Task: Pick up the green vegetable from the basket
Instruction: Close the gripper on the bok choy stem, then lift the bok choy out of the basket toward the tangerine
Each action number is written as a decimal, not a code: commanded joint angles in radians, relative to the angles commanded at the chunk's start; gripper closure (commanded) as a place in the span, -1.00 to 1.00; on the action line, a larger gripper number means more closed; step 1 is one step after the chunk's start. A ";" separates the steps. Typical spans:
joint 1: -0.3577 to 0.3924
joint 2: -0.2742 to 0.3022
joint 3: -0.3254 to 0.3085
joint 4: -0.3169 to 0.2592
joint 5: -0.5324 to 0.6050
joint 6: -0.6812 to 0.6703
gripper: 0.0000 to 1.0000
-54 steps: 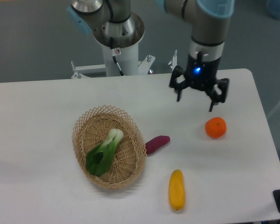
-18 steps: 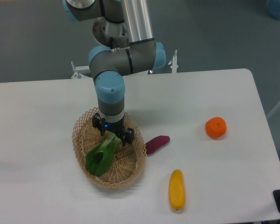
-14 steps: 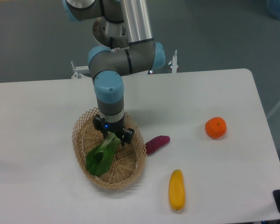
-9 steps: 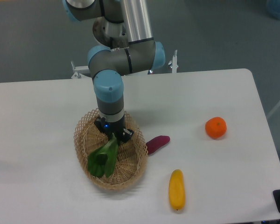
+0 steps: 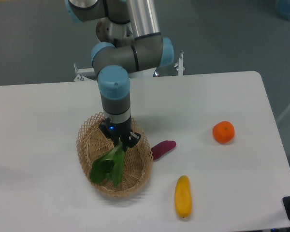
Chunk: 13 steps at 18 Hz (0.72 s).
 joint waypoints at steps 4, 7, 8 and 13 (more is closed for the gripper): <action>0.077 0.017 0.117 -0.126 -0.061 0.029 0.27; 0.133 0.020 0.172 -0.186 -0.065 0.121 0.27; 0.158 0.020 0.184 -0.200 -0.066 0.153 0.27; 0.301 0.020 0.269 -0.316 -0.083 0.375 0.27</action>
